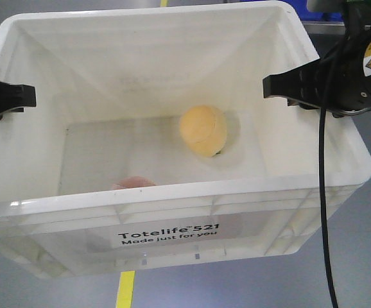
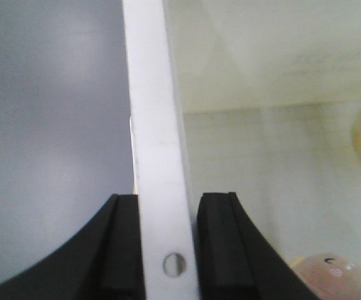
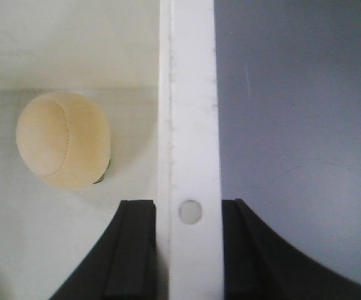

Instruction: Place moving items into box and shelve

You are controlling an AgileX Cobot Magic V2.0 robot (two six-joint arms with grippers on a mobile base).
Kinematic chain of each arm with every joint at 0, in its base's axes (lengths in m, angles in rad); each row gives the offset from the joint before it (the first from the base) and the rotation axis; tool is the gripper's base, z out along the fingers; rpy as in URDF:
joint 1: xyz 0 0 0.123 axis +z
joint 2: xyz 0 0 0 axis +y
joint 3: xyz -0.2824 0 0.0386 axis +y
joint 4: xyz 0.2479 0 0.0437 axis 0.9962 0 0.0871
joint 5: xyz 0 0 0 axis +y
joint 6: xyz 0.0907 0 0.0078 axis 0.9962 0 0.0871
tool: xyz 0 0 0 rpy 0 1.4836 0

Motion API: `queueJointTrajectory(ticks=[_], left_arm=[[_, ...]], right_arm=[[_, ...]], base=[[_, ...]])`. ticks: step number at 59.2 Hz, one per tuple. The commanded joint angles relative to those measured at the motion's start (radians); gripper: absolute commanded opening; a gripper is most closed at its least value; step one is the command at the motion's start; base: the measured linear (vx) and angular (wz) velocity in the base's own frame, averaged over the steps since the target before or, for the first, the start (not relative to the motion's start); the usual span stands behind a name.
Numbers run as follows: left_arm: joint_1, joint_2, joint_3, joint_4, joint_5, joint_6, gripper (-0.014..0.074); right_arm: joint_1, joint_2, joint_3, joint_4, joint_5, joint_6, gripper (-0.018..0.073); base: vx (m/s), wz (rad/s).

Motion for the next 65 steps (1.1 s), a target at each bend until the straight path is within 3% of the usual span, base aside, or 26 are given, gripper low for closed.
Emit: queueJointTrajectory(ticks=[1, 65], left_arm=[[-0.003, -0.032, -0.043, 0.073, -0.094, 0.005, 0.0148], [-0.003, -0.032, -0.043, 0.073, -0.094, 0.005, 0.0148]], right_arm=[[-0.008, -0.042, -0.038, -0.094, -0.086, 0.000, 0.0057], [-0.008, -0.042, -0.038, -0.094, -0.086, 0.000, 0.0057]], base=[[0.15, 0.35], [0.31, 0.10]])
